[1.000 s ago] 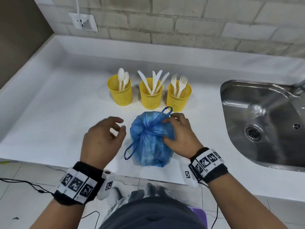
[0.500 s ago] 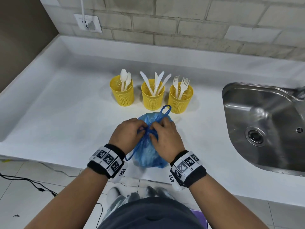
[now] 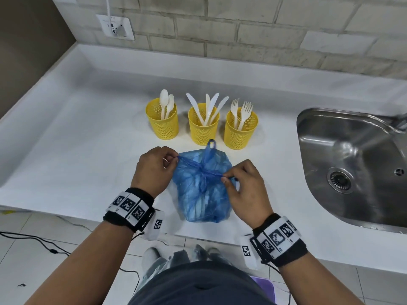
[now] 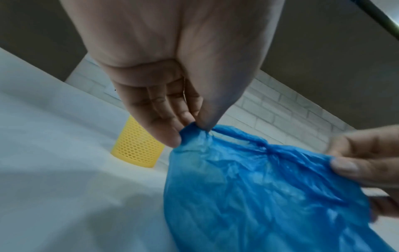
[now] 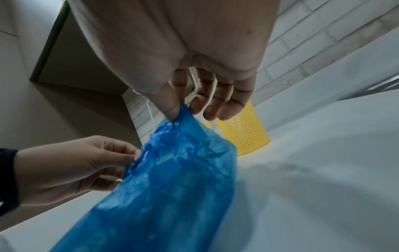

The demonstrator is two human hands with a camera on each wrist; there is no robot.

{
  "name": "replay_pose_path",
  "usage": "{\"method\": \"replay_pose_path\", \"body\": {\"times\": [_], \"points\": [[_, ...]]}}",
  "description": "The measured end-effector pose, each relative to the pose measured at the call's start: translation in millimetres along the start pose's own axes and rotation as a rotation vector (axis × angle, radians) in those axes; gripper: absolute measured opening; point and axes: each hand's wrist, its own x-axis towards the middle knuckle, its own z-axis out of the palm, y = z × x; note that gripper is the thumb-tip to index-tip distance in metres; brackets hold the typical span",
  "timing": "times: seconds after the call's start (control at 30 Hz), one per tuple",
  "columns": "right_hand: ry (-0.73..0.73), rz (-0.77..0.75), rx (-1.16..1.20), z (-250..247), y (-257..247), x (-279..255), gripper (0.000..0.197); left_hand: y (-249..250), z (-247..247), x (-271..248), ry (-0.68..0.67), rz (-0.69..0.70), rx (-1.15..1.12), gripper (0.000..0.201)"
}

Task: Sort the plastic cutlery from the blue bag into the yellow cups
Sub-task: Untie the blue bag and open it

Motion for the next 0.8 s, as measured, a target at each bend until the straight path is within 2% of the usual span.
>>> {"method": "replay_pose_path", "body": {"times": [0.1, 0.17, 0.27, 0.33, 0.4, 0.5, 0.63, 0.8], "points": [[0.006, 0.015, -0.017, -10.5, 12.6, -6.9, 0.005, 0.2, -4.0, 2.0, 0.000, -0.071, -0.018, 0.009], [0.023, 0.025, -0.022, -11.8, 13.9, -7.0, 0.002, 4.4, -3.1, 1.3, -0.041, -0.031, -0.010, 0.015], [-0.025, 0.045, -0.052, -8.7, 2.9, 0.2, 0.025, 13.8, 2.4, 0.5, -0.126, 0.071, 0.048, 0.031], [-0.113, 0.030, -0.138, -3.0, -7.8, 7.5, 0.036, 20.9, 7.1, 1.4, -0.146, 0.086, 0.067, 0.027], [-0.158, -0.003, -0.230, 3.5, -16.5, 13.6, 0.029, 28.1, 11.2, 3.0, -0.131, 0.097, 0.076, 0.019], [-0.122, -0.064, -0.260, 7.2, -26.0, 16.2, 0.012, 37.0, 12.4, 7.5, -0.072, 0.102, 0.076, 0.013], [-0.088, -0.137, -0.189, -1.7, -33.2, 4.4, 0.008, 41.7, 2.8, 20.6, 0.023, 0.030, 0.001, 0.009], [-0.228, -0.169, -0.136, -20.2, -23.7, -18.8, 0.012, 49.8, -16.2, 36.1, 0.115, -0.068, -0.038, 0.010]]}}
